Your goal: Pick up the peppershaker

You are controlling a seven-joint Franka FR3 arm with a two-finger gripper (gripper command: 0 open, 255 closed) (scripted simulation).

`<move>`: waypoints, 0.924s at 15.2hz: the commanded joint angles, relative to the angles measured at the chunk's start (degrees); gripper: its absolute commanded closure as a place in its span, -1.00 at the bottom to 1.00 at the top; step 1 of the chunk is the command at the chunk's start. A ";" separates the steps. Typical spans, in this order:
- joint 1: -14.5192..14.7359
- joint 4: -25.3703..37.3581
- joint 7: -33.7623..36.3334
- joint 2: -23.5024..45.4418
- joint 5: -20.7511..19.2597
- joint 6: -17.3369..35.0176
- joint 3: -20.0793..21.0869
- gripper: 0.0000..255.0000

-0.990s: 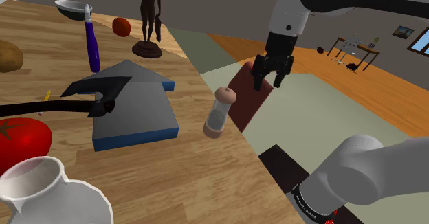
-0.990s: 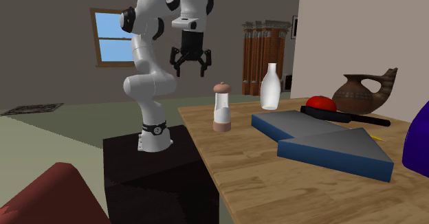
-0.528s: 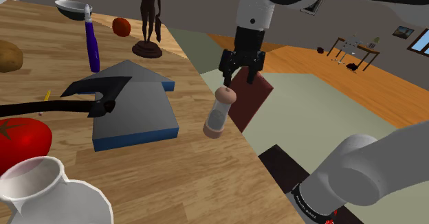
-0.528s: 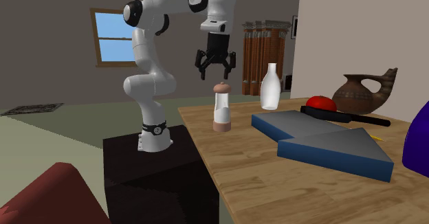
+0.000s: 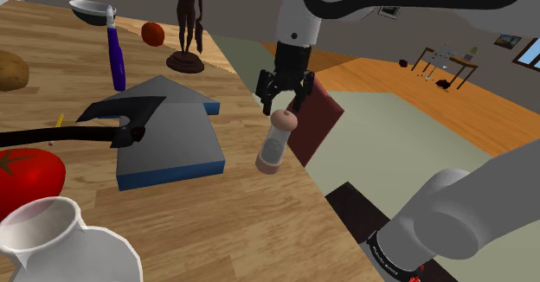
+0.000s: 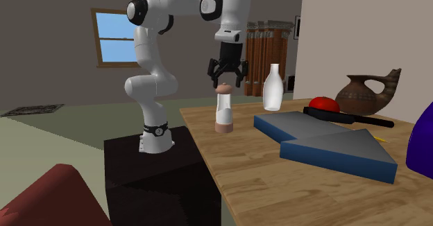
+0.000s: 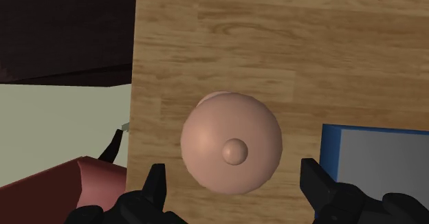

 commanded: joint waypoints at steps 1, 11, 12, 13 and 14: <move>0.07 -1.52 -0.06 -0.09 0.10 1.46 0.11 -1.00; 0.09 -1.88 -0.06 -0.07 0.12 1.84 0.15 1.00; 0.09 -1.89 -0.06 -0.07 0.12 1.85 0.15 1.00; 0.08 -1.92 -0.08 -0.04 0.11 1.91 0.14 1.00; 0.07 -1.23 -0.05 -0.13 0.09 1.13 0.08 1.00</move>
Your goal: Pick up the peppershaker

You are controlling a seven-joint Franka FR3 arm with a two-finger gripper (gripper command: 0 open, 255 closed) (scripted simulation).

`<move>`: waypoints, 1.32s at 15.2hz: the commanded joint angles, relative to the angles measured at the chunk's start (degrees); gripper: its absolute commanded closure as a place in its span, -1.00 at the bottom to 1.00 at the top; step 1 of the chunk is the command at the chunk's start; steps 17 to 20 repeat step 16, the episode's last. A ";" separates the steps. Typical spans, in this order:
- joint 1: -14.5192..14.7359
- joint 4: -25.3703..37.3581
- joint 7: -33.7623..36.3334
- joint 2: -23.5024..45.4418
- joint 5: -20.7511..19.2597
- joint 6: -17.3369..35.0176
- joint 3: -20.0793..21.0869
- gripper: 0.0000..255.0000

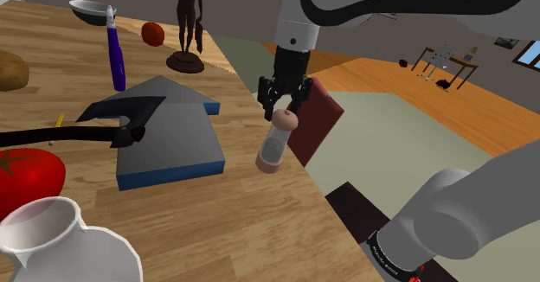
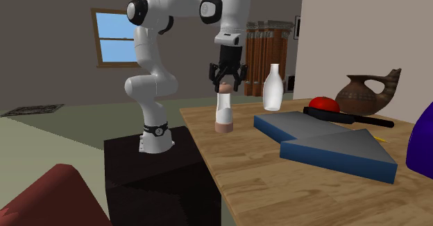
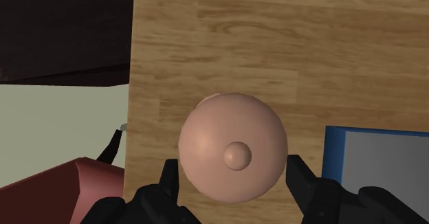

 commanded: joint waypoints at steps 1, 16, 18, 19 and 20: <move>-0.03 1.06 0.06 -0.01 -0.05 -1.16 -0.07 1.00; -0.29 11.49 0.77 0.33 -0.44 -11.24 -0.63 1.00; -0.29 11.49 0.77 0.33 -0.44 -11.24 -0.63 1.00; -0.29 11.49 0.77 0.33 -0.44 -11.24 -0.63 1.00; -0.29 11.49 0.77 0.33 -0.44 -11.24 -0.63 1.00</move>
